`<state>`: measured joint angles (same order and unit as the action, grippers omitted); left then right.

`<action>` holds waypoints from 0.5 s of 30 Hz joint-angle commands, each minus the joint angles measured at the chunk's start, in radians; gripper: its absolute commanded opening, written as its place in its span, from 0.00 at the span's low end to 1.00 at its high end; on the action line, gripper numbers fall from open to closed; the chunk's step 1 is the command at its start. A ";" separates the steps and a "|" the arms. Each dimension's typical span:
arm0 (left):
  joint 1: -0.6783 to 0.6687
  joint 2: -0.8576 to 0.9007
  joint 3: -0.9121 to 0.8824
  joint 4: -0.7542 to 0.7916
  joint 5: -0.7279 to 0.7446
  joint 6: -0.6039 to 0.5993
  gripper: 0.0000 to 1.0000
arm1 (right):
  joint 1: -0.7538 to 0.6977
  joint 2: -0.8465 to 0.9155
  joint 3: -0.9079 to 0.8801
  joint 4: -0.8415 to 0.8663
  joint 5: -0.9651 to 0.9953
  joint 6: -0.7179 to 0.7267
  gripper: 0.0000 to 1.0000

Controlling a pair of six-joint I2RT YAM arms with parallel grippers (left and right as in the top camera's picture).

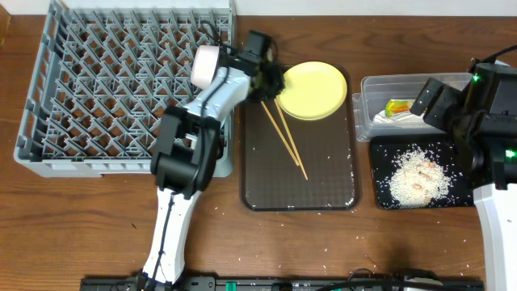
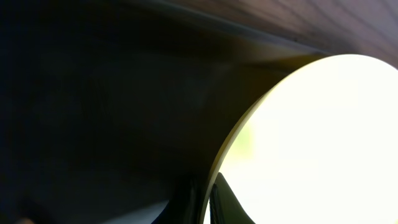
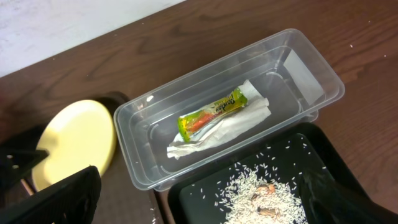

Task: Sort waste into correct bins and load items into the dishwasher
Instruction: 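Grasp the rim of the yellow plate with the left gripper, then lift the yellow plate and stand it upright in the dish rack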

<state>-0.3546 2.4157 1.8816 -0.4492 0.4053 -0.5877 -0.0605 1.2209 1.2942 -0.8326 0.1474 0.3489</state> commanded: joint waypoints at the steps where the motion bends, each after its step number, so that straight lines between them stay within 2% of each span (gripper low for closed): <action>1: 0.078 0.045 -0.024 -0.013 0.173 -0.019 0.07 | -0.004 -0.002 0.013 0.001 0.009 0.010 0.99; 4: 0.097 0.010 -0.024 -0.013 0.213 -0.008 0.08 | -0.004 -0.002 0.013 0.001 0.009 0.010 0.99; 15: 0.088 -0.211 -0.024 -0.013 0.216 0.060 0.08 | -0.004 -0.002 0.013 0.001 0.009 0.010 0.99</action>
<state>-0.2810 2.3322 1.8568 -0.4648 0.6033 -0.5587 -0.0605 1.2209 1.2942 -0.8322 0.1471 0.3489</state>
